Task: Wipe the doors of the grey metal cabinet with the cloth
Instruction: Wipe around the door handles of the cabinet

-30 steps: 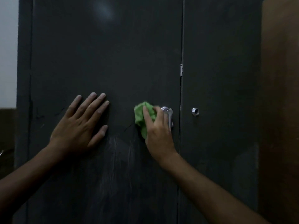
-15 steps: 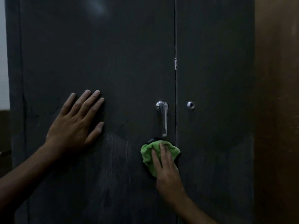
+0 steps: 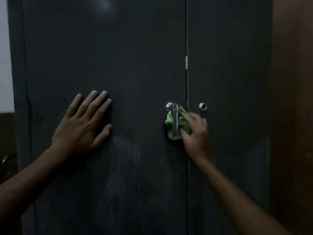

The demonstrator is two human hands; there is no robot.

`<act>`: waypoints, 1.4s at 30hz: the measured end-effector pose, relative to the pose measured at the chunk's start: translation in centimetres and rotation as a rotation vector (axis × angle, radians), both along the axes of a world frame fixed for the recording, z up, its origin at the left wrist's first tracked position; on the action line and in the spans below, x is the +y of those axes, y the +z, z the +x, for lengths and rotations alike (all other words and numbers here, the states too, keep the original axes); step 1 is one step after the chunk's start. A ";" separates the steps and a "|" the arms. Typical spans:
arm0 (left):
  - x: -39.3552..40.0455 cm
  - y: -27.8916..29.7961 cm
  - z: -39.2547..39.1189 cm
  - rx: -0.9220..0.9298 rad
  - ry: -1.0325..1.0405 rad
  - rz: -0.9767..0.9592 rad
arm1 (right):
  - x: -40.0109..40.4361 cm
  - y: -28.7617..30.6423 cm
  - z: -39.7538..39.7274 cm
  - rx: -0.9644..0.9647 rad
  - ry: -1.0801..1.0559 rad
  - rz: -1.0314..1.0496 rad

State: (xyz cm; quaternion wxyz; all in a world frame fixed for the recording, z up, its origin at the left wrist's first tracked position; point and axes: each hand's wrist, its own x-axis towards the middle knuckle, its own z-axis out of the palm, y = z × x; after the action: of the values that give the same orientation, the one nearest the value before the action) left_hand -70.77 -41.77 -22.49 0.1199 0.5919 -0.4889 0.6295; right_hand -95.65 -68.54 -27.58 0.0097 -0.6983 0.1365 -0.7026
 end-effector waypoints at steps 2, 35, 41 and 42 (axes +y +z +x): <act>0.0 0.0 -0.1 0.003 -0.004 0.001 | -0.5 1.2 -0.3 0.042 -0.006 -0.037; 0.6 0.0 -0.6 0.028 0.029 0.024 | 2.7 -6.1 -3.1 0.314 0.325 0.193; 2.3 -1.6 -0.8 0.048 -0.026 0.015 | 7.3 -11.4 1.6 0.393 0.202 -0.004; 3.0 -2.2 -0.6 0.039 -0.028 0.009 | 7.9 -9.9 2.8 0.350 0.178 -0.026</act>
State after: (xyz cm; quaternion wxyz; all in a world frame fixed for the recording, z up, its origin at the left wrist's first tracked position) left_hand -71.37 -38.82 -24.69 0.1353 0.5979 -0.4976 0.6137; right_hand -92.84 -60.61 -37.52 0.0389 -0.8192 0.0647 -0.5685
